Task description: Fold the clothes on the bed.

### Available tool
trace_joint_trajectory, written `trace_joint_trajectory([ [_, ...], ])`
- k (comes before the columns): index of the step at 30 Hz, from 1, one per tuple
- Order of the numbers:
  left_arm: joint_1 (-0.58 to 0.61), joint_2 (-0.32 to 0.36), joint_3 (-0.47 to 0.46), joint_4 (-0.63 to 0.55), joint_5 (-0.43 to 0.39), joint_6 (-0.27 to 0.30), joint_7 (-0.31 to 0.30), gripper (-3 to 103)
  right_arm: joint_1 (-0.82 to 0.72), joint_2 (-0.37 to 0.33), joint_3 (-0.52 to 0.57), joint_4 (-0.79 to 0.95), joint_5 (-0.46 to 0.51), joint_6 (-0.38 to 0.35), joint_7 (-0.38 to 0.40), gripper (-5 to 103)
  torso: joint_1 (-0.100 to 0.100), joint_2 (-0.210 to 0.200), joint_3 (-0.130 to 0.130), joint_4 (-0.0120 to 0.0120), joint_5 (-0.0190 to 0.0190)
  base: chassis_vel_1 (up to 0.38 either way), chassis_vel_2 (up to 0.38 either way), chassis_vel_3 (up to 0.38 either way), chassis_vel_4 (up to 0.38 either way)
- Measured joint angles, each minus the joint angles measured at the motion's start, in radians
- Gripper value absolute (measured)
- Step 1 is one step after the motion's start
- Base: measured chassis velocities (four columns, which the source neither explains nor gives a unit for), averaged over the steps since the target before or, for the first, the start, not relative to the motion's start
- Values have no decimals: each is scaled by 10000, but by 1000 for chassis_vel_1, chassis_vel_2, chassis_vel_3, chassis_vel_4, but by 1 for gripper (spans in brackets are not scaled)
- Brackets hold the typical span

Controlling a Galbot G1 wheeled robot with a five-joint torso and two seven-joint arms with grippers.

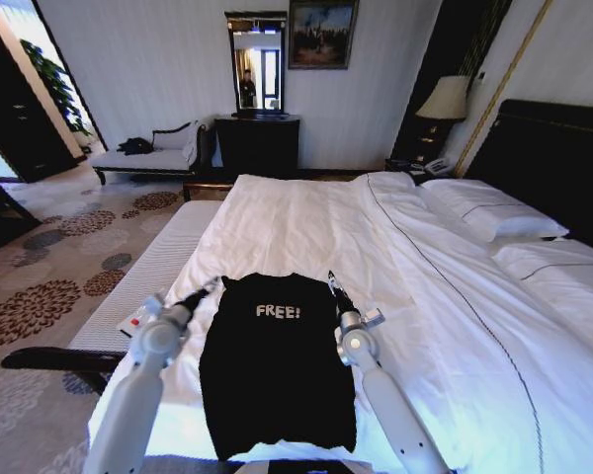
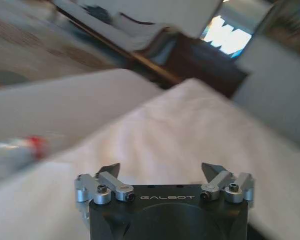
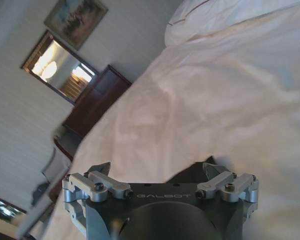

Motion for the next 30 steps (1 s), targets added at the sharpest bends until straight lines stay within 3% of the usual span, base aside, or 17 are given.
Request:
trace_joint_trajectory([
  [3,282,115,6,466,500,-163,-39,100,89,-166,35,-397,-55,-197,25,100,-1,0,0,-6,-6,0,0,0,0],
  [12,436,40,-175,202,194,-314,-25,100,763,-122,-299,-1729,-252,-1,-482,103,0,0,1,-4,1,0,0,0,0],
  [17,444,8,-165,-132,162,-326,-36,100,1283,-48,-419,-2603,-356,-12,-503,89,0,0,1,-5,1,0,0,0,0],
  [19,457,8,-156,-191,241,-337,-28,100,1414,-28,-425,-2809,-381,-12,-523,89,1,-1,1,-5,0,0,0,0,0],
  [27,433,-39,-88,-570,316,-373,-12,100,1973,26,-462,-3842,-594,8,-667,51,2,0,0,-5,0,0,0,0,0],
  [29,427,-39,-86,-577,314,-382,-12,100,2014,30,-462,-3912,-611,16,-673,51,2,0,1,-5,0,0,0,0,0],
  [30,423,-39,-87,-582,312,-397,-11,100,2046,36,-462,-3967,-623,24,-683,46,2,-1,1,-5,0,0,0,0,0],
])
